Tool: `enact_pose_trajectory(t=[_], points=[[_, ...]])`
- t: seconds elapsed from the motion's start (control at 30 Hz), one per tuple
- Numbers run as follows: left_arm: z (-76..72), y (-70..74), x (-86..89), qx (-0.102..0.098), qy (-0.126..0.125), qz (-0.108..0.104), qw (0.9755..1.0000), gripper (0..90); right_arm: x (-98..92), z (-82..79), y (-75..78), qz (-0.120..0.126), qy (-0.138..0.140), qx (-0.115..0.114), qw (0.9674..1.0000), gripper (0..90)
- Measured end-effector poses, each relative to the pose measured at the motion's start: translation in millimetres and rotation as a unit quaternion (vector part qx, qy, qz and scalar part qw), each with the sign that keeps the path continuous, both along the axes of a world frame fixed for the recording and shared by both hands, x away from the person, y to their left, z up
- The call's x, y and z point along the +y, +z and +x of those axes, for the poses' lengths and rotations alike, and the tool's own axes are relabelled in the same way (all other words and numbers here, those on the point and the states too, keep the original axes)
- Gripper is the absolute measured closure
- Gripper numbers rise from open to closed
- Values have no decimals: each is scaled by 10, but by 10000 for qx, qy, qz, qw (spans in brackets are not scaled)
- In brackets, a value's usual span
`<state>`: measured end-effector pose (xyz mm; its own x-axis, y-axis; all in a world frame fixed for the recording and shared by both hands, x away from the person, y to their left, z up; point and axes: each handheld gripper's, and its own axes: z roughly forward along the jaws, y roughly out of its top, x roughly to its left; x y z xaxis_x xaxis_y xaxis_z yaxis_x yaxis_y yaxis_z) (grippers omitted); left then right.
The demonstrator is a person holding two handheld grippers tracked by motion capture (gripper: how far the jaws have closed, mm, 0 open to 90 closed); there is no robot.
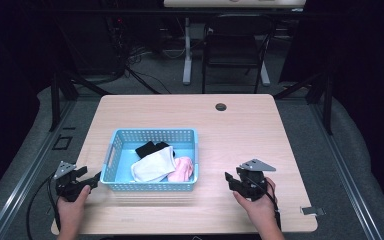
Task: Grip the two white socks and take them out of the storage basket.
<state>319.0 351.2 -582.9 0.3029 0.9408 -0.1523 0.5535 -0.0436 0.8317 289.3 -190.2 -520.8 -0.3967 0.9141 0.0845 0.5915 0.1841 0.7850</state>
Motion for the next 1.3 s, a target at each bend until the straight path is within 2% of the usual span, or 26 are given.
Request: enact_pose_trajectory(t=[0.23, 0.27, 0.37, 0.47, 0.63, 0.67, 0.93, 1.13, 1.27, 1.3], points=[[-2, 1, 4, -8, 0, -20, 10000, 236, 208, 90, 205, -121, 288, 95, 9995, 522], [-2, 2, 3, -8, -2, -20, 10000, 236, 268, 132, 284, -131, 374, 191, 9990, 516], [-2, 2, 3, -8, -1, -27, 10000, 236, 311, 173, 334, -123, 443, 286, 9985, 502], [0, 1, 2, -6, -2, -26, 10000, 236, 419, 260, 421, -32, 647, 482, 9967, 470], [2, 0, 1, -7, -3, -30, 10000, 236, 542, 352, 521, 20, 818, 583, 9949, 447], [3, 0, 3, -7, -4, -34, 10000, 236, 616, 400, 557, 7, 927, 641, 9936, 430], [2, 1, 5, -9, -4, -55, 10000, 236, 894, 560, 591, -136, 1099, 784, 9908, 426], [4, 0, 6, -1, -9, -60, 10000, 236, 1079, 707, 591, -177, 1176, 1076, 9871, 433], [7, -6, 4, -43, 11, -78, 10000, 236, 1183, 789, 582, -272, 1242, 1230, 9842, 483], [7, -5, 6, -40, 11, -80, 10000, 236, 1213, 817, 572, -221, 1236, 1263, 9840, 495]])
